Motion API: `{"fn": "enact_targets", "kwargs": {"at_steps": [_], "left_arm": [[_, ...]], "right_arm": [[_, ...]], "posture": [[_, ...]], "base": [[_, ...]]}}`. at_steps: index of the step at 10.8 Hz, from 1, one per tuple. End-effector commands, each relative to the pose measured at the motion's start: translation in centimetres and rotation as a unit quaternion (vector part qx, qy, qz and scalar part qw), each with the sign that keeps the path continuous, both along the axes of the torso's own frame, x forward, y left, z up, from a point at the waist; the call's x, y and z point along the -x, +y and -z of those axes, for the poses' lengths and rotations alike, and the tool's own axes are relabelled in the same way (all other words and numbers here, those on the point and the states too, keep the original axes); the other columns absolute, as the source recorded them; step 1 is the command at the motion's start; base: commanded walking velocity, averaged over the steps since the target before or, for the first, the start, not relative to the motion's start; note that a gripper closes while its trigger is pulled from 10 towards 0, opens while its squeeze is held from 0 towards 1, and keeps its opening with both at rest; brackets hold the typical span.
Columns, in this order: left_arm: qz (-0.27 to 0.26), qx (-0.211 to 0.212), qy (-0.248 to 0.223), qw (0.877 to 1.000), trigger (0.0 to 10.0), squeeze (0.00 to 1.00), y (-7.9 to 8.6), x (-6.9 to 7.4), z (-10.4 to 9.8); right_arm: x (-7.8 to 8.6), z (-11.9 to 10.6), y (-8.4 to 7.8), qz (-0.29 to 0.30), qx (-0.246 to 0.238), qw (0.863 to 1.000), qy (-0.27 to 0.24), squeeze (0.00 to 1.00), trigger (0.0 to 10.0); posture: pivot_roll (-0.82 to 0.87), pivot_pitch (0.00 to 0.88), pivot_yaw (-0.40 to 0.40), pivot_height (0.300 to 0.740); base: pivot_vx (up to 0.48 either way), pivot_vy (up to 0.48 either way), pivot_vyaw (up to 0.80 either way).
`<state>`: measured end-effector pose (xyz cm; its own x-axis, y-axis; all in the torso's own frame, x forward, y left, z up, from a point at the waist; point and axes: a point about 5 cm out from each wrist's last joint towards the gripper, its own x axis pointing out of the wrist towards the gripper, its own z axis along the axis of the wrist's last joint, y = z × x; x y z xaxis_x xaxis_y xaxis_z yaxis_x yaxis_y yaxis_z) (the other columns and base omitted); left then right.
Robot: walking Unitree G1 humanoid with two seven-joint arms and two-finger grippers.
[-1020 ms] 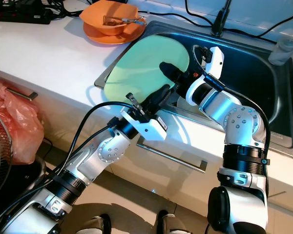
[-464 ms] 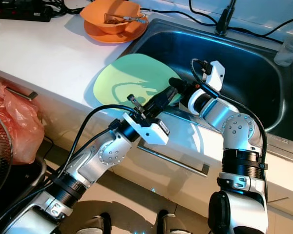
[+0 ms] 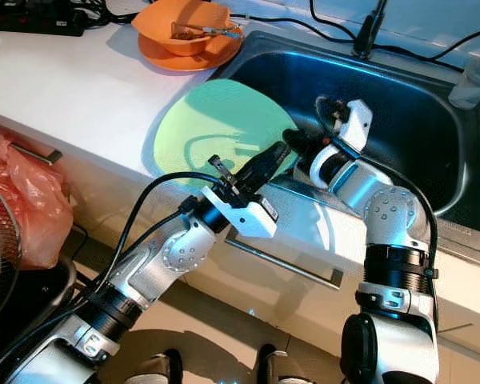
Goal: Kitchen organization
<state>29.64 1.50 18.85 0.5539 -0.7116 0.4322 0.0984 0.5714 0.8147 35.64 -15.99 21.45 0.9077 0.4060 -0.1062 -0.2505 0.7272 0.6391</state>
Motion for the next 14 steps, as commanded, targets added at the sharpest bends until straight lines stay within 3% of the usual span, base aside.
{"fn": "enact_targets", "kwargs": {"at_steps": [1,2,3,5,10,14], "left_arm": [[-0.006,-0.011,0.016,1.000,3.6,0.00,0.2,0.1,1.0],[-0.009,-0.010,0.017,1.000,3.9,0.00,0.3,0.1,1.0],[-0.013,-0.009,0.018,1.000,4.8,0.00,0.5,0.0,1.0],[-0.015,-0.005,0.022,1.000,10.0,0.00,0.5,0.0,1.0],[-0.027,0.036,0.041,0.998,10.0,0.00,1.1,-0.4,-0.6],[-0.005,0.157,0.121,0.980,10.0,0.00,3.0,-0.1,-4.8]], "right_arm": [[-0.1,0.2,-0.5,0.014,0.008,1.000,0.006,0.00,0.0],[-0.1,0.2,-0.5,0.013,0.008,1.000,0.006,0.00,0.0],[-0.2,0.2,-0.4,0.013,0.007,1.000,0.006,0.00,0.0],[-0.2,0.3,-0.4,0.015,0.005,1.000,0.006,0.00,0.0],[-0.2,0.4,-0.5,0.021,0.004,1.000,0.007,0.00,0.0],[-0.4,0.6,-0.7,0.029,0.000,1.000,0.007,0.00,0.0]], "posture": [[-0.08,0.185,-0.041,0.740],[-0.08,0.185,-0.042,0.740],[-0.08,0.184,-0.043,0.740],[-0.08,0.185,-0.043,0.740],[-0.08,0.184,-0.042,0.740],[-0.06,0.177,-0.042,0.740]], "base": [[0.000,0.000,0.00],[0.000,0.000,0.00],[0.000,0.000,0.00],[0.000,0.000,0.00],[0.000,0.000,0.00],[0.000,0.000,0.00]]}}
